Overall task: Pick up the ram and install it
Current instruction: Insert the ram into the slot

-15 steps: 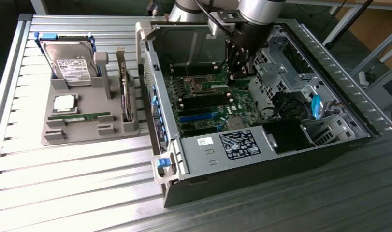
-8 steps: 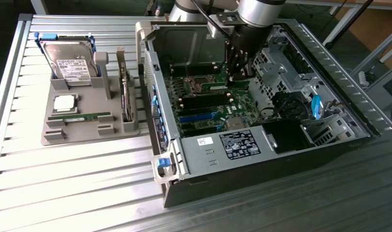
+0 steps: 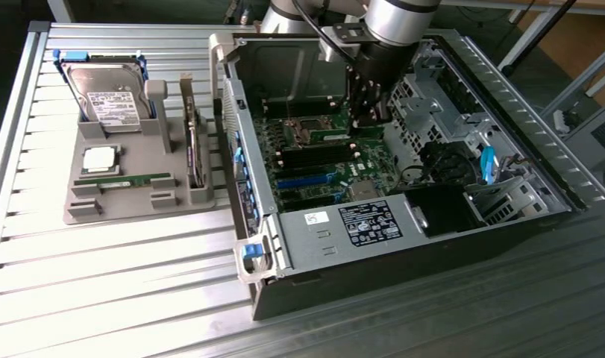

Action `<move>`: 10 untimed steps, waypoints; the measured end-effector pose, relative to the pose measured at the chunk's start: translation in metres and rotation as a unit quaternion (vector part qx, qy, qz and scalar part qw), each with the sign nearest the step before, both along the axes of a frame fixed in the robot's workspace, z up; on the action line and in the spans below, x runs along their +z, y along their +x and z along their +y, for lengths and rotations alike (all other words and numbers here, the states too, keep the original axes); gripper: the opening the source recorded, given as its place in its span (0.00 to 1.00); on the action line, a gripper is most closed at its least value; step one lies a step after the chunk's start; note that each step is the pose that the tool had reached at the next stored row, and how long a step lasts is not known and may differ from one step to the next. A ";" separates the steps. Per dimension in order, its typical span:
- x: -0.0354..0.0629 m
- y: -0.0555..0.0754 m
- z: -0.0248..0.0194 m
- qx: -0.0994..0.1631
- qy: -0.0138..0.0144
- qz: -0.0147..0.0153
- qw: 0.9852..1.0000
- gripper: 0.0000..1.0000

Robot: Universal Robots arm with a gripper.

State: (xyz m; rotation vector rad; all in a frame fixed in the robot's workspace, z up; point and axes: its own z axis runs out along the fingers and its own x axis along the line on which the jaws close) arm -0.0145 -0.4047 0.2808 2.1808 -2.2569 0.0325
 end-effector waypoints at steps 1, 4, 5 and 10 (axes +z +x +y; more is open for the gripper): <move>-0.0004 0.000 0.0000 0.000 0.000 0.000 1.000 0.11; -0.0020 0.000 0.0000 0.000 0.000 0.000 1.000 0.11; -0.0024 0.000 0.0000 0.000 0.000 0.000 1.000 0.11; -0.0043 0.000 0.0000 0.000 0.000 0.000 1.000 0.11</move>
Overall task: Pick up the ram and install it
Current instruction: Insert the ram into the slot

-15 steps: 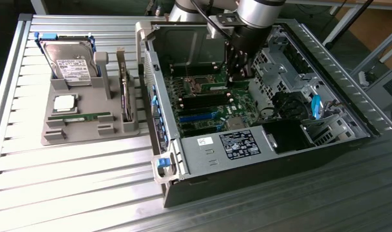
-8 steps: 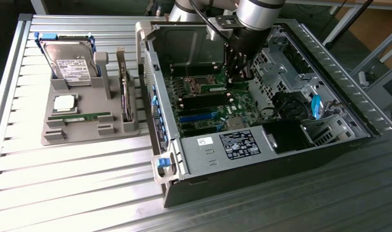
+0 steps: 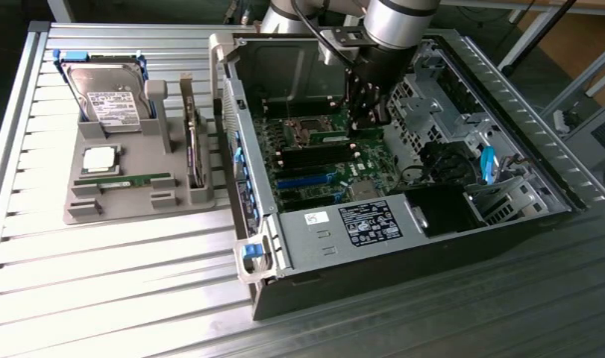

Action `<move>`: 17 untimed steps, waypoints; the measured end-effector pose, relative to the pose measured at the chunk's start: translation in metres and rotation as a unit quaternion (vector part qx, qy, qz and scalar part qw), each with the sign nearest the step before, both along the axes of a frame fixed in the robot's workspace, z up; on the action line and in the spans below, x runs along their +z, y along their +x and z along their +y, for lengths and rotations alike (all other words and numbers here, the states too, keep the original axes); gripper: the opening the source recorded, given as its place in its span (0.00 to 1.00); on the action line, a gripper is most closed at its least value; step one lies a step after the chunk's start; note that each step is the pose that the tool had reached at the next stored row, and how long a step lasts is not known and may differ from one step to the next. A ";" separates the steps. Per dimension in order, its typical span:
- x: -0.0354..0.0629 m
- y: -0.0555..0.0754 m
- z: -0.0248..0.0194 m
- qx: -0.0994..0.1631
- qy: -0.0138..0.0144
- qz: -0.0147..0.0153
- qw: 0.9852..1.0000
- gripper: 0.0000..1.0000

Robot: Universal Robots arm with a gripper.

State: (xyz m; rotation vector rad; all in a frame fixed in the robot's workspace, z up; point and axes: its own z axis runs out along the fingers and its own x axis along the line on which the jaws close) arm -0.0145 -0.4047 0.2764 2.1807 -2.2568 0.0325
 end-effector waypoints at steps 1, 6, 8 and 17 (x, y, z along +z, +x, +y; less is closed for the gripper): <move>-0.0004 0.000 0.0000 0.000 0.000 0.000 1.000 0.11; -0.0018 0.000 0.0000 0.000 0.000 0.000 1.000 0.11; -0.0026 0.000 0.0000 0.000 0.000 0.000 1.000 0.11; -0.0052 0.000 0.0000 0.000 0.000 0.000 1.000 0.11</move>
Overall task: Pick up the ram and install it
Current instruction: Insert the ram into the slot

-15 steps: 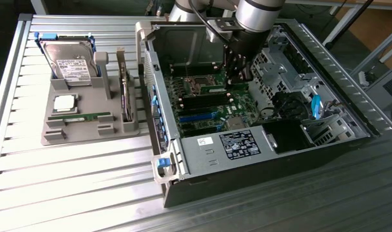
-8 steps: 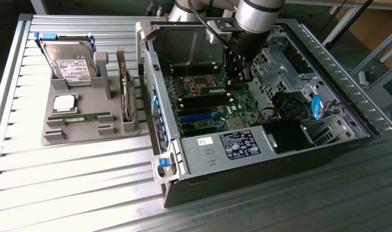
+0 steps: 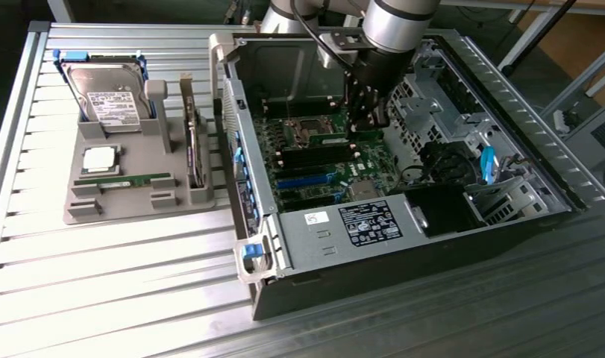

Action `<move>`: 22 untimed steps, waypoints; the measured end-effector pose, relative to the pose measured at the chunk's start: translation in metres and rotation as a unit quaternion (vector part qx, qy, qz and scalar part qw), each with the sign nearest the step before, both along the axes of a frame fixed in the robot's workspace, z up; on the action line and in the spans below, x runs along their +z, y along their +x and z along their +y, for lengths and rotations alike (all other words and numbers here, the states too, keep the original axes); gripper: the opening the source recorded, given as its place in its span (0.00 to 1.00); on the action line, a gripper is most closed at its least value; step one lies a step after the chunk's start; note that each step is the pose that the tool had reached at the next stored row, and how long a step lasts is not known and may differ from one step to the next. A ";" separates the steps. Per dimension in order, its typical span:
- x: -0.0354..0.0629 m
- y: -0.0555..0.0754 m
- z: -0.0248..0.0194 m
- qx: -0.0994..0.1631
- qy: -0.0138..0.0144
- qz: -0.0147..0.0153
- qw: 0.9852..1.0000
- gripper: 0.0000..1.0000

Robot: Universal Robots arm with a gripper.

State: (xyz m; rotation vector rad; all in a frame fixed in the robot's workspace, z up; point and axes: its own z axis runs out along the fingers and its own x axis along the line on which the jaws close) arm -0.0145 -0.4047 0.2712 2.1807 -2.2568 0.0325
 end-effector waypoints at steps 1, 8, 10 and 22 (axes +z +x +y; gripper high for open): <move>-0.0001 0.000 0.0000 0.000 0.000 0.000 1.000 0.11; -0.0057 0.000 -0.0002 0.000 0.000 0.000 1.000 0.11; -0.0085 -0.001 -0.0003 0.000 0.000 0.000 1.000 0.11; -0.0229 -0.007 -0.0006 0.000 0.000 0.000 1.000 0.11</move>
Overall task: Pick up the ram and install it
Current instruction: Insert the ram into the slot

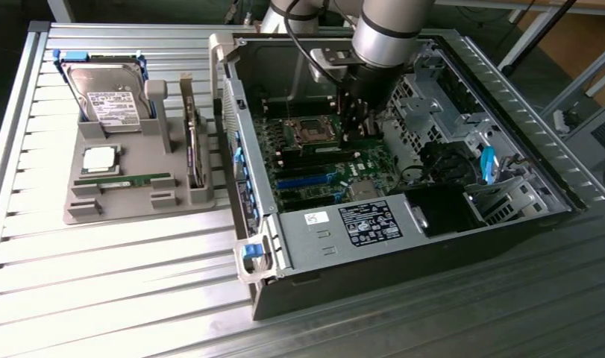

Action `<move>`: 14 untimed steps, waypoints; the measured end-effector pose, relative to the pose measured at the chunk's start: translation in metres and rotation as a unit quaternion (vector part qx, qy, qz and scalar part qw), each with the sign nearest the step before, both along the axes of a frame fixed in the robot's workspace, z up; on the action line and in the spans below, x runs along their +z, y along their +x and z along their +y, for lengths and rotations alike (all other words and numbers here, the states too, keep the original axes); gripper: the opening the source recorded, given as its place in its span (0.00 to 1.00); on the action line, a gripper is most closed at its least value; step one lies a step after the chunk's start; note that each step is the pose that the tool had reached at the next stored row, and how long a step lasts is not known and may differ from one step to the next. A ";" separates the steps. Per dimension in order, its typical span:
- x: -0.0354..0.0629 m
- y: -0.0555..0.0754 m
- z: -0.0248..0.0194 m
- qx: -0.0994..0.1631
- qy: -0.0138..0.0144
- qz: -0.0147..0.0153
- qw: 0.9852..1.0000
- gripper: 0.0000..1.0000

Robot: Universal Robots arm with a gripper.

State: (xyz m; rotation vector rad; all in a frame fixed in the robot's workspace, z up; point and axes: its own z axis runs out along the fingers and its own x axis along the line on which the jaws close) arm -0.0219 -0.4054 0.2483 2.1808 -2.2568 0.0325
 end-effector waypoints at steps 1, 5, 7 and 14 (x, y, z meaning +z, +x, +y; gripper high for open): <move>-0.0020 0.000 0.0000 0.000 0.000 0.000 1.000 0.11; -0.0075 -0.001 0.0000 0.000 0.000 0.000 1.000 0.11; -0.0107 -0.001 0.0000 0.000 0.000 0.000 1.000 0.11; -0.0040 -0.002 -0.0006 0.000 0.001 0.000 1.000 0.11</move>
